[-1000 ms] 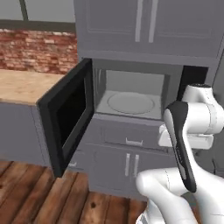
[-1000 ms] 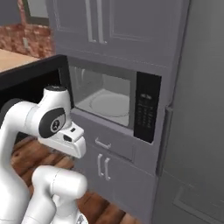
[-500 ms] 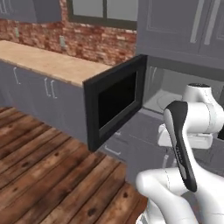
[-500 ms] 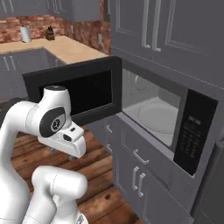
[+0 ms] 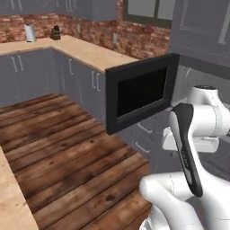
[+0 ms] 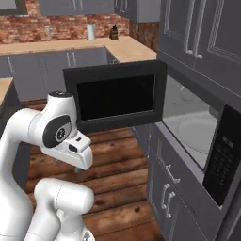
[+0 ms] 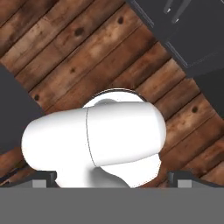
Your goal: Place the sponge inside the microwave to prepare for sanitizing.
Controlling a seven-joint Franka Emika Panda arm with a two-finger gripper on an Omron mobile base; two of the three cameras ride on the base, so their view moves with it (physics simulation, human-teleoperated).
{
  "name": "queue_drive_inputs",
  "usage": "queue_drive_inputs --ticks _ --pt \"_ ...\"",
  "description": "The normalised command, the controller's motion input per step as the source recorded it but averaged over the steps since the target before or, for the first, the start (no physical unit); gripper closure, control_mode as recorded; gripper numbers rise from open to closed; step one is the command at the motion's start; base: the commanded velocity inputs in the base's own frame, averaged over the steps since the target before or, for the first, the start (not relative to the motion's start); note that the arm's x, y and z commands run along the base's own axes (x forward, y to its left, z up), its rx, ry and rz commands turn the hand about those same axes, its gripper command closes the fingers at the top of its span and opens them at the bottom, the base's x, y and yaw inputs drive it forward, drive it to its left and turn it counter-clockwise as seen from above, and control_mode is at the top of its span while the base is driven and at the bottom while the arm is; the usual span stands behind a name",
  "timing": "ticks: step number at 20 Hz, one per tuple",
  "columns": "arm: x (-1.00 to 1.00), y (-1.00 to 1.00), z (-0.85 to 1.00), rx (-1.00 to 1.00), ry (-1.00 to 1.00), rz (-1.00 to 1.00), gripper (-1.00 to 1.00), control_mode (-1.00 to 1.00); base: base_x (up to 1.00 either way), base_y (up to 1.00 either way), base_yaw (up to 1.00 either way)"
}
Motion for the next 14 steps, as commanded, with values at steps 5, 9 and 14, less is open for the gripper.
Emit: queue_drive_inputs --ticks 5,9,14 --pt "0.00 0.00 0.00 0.00 0.00 0.00 -1.00 1.00 -0.01 -0.01 0.64" --pt "0.00 0.00 0.00 0.00 0.00 0.00 -1.00 1.00 -0.13 0.30 0.59" --pt "0.00 0.00 0.00 0.00 0.00 0.00 -1.00 1.00 0.00 0.22 0.53"
